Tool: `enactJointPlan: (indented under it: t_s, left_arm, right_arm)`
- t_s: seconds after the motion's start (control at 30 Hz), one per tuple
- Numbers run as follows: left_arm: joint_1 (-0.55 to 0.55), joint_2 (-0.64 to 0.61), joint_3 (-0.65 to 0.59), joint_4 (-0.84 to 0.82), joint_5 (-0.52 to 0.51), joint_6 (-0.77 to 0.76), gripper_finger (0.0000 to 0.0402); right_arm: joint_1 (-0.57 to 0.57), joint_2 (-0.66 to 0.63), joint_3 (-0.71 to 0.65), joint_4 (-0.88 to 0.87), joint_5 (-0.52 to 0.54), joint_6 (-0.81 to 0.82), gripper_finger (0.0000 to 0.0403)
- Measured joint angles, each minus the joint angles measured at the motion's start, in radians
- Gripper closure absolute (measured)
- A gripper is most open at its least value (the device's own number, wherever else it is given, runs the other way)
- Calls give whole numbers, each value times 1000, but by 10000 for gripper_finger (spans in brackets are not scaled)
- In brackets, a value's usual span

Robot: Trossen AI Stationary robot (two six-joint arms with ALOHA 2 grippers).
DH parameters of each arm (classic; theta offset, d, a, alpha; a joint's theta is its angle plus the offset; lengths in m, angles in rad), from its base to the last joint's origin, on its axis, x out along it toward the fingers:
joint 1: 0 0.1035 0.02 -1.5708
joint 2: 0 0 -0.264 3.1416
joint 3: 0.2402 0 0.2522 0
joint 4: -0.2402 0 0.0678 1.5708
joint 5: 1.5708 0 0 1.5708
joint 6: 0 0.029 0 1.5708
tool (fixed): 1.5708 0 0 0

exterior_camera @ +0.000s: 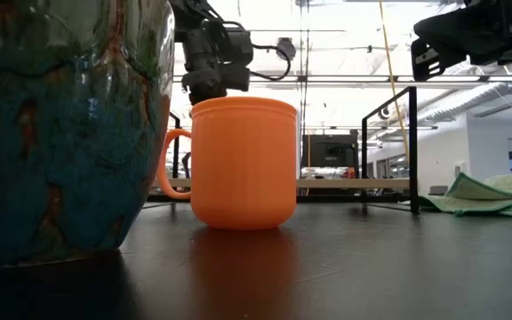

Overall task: Stack small to large cups/mugs on shelf
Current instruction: Put the transparent mug on the shelf

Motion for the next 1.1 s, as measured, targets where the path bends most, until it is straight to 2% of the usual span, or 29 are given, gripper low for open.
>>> enactJointPlan:
  t_s: [0.13, 0.4, 0.57, 0.7, 1.1]
  left_arm:
    - [6, -9, -50, 25, -8, 26, 401]
    - [36, -144, -225, 180, 6, 51, 401]
    - [69, -232, -307, 204, 11, 37, 401]
    - [65, -269, -329, 206, 24, 29, 401]
    - [11, -252, -332, 213, 37, 27, 401]
  right_arm:
    - [0, 0, 0, 0, 0, 0, 403]
    - [0, 0, 0, 7, 3, 0, 403]
    - [-1, 0, 0, 32, 3, -1, 403]
    - [-1, 0, 0, 37, 7, -6, 403]
    - [-2, 2, 0, 47, 12, -10, 403]
